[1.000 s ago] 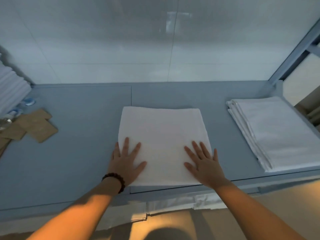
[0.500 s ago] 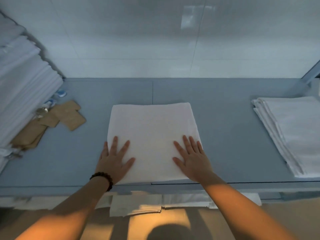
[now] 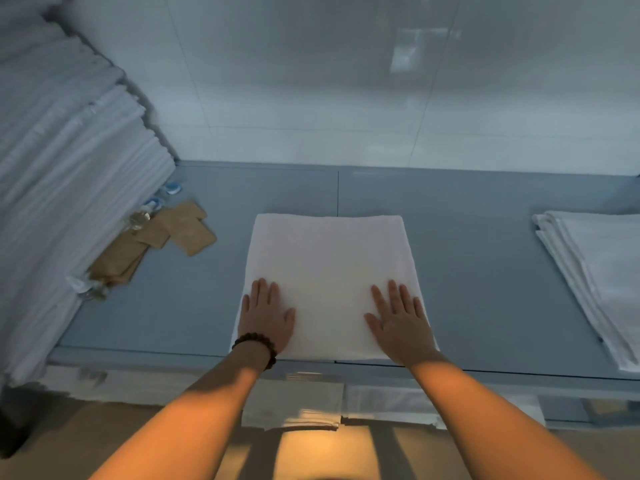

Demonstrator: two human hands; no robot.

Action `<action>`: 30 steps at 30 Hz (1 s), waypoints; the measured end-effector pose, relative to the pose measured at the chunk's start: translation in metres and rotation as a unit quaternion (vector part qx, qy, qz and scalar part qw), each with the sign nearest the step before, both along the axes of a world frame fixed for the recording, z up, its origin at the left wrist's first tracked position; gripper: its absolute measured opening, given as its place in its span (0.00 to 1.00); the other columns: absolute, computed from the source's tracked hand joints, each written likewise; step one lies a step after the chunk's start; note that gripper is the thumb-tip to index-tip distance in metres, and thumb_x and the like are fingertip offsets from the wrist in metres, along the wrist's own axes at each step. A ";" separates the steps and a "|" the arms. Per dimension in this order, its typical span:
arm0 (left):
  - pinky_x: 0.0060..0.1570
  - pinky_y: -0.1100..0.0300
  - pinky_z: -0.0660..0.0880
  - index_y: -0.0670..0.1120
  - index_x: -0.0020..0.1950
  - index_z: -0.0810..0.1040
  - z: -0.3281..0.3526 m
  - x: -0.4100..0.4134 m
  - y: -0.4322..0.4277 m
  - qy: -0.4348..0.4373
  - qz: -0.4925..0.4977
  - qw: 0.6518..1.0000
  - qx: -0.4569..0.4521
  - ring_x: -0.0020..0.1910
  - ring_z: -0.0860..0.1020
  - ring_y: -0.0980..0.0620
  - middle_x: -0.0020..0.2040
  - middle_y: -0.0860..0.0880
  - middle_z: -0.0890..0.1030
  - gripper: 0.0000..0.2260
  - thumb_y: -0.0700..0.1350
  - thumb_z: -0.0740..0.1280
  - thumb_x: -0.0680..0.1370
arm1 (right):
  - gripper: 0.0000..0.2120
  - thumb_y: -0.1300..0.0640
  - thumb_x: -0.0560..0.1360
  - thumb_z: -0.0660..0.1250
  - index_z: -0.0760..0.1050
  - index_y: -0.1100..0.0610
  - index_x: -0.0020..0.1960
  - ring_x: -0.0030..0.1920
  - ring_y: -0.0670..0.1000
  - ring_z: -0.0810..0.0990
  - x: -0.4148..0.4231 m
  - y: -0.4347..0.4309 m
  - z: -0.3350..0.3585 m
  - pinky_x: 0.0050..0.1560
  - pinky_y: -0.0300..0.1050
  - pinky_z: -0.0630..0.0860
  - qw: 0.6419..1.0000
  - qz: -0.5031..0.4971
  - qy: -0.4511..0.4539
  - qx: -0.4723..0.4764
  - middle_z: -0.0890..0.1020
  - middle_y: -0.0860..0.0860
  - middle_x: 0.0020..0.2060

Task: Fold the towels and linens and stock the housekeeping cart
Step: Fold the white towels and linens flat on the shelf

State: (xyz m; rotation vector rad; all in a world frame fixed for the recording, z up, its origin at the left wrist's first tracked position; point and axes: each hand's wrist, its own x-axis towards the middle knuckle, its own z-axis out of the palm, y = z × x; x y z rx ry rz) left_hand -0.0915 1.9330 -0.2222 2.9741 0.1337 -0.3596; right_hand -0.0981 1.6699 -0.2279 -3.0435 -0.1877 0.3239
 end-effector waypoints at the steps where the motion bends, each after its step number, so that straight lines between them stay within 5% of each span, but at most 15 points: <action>1: 0.76 0.51 0.45 0.43 0.79 0.46 0.007 -0.003 -0.003 0.007 0.008 1.000 -0.014 0.78 0.45 0.47 0.80 0.43 0.46 0.30 0.55 0.51 0.82 | 0.29 0.41 0.82 0.44 0.41 0.49 0.79 0.77 0.56 0.43 -0.002 0.003 0.005 0.76 0.53 0.44 1.000 -0.008 0.012 0.008 0.44 0.55 0.78; 8: 0.74 0.50 0.50 0.46 0.78 0.58 0.050 -0.030 -0.032 -0.028 -0.004 0.998 -0.056 0.76 0.58 0.48 0.76 0.45 0.62 0.29 0.60 0.53 0.81 | 0.26 0.43 0.82 0.51 0.61 0.55 0.75 0.74 0.51 0.60 -0.033 0.002 0.057 0.73 0.45 0.55 0.992 -0.091 -0.021 0.087 0.63 0.52 0.75; 20: 0.75 0.50 0.45 0.49 0.79 0.51 0.079 -0.045 -0.173 -0.015 -0.114 0.989 -0.089 0.78 0.50 0.50 0.79 0.50 0.52 0.31 0.62 0.51 0.80 | 0.26 0.45 0.81 0.56 0.62 0.56 0.75 0.74 0.52 0.60 -0.083 -0.099 0.089 0.73 0.43 0.55 0.970 -0.182 -0.059 0.150 0.64 0.54 0.74; 30: 0.75 0.48 0.48 0.49 0.79 0.51 0.079 -0.045 -0.354 -0.036 -0.155 0.985 -0.073 0.78 0.50 0.48 0.79 0.48 0.54 0.31 0.61 0.53 0.80 | 0.26 0.44 0.81 0.55 0.62 0.55 0.75 0.75 0.52 0.58 -0.082 -0.270 0.081 0.74 0.47 0.56 0.957 -0.199 -0.093 0.187 0.62 0.53 0.75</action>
